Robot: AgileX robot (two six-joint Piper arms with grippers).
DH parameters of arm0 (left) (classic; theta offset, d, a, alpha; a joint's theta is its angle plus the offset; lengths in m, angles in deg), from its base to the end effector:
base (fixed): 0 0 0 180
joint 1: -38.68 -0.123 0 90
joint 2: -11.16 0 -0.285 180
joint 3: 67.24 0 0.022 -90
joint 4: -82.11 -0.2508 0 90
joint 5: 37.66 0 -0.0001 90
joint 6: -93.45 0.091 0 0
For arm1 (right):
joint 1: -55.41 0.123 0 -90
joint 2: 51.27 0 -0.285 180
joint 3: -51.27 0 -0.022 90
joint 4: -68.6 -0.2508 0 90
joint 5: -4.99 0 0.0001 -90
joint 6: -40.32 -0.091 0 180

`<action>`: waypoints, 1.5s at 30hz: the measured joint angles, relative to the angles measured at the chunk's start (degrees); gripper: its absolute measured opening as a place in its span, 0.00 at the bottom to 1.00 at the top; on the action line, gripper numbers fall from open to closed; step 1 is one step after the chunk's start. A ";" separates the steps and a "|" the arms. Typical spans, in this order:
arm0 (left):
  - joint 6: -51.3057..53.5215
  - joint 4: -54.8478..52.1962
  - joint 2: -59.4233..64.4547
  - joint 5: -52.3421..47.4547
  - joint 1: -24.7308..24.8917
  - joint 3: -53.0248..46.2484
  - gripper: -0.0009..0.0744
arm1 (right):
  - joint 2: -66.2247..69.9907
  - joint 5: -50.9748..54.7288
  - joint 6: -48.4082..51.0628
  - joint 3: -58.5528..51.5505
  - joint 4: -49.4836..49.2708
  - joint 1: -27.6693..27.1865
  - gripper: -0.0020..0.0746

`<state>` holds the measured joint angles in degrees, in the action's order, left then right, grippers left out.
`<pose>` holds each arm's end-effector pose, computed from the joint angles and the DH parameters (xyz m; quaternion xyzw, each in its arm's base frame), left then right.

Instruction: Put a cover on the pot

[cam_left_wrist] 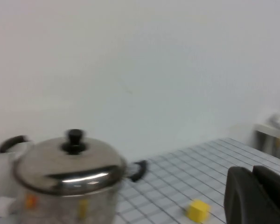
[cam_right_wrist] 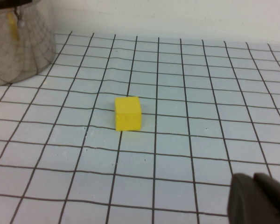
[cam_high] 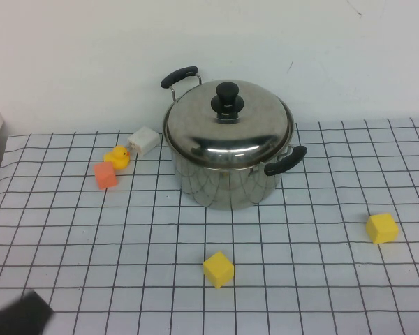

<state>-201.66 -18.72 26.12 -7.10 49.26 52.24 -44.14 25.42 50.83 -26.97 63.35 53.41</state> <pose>0.0310 -0.0519 0.2920 0.1843 0.6359 -0.3124 0.6813 0.0530 0.0011 0.1758 -0.0346 0.7964 -0.0272 0.6032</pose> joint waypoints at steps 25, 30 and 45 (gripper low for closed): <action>84.47 98.30 -6.55 -60.38 -4.58 -6.48 0.01 | 0.00 0.00 0.00 0.00 0.00 0.00 0.04; 92.11 106.23 -7.72 -51.46 -4.68 -12.80 0.01 | 0.00 0.00 0.00 0.00 0.00 0.00 0.04; 94.34 111.20 -7.92 -48.99 -4.68 -17.71 0.01 | 0.00 0.00 0.00 0.00 0.10 0.00 0.04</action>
<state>-107.32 92.48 18.20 -56.09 44.59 34.52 -44.14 25.42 50.83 -26.97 63.46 53.41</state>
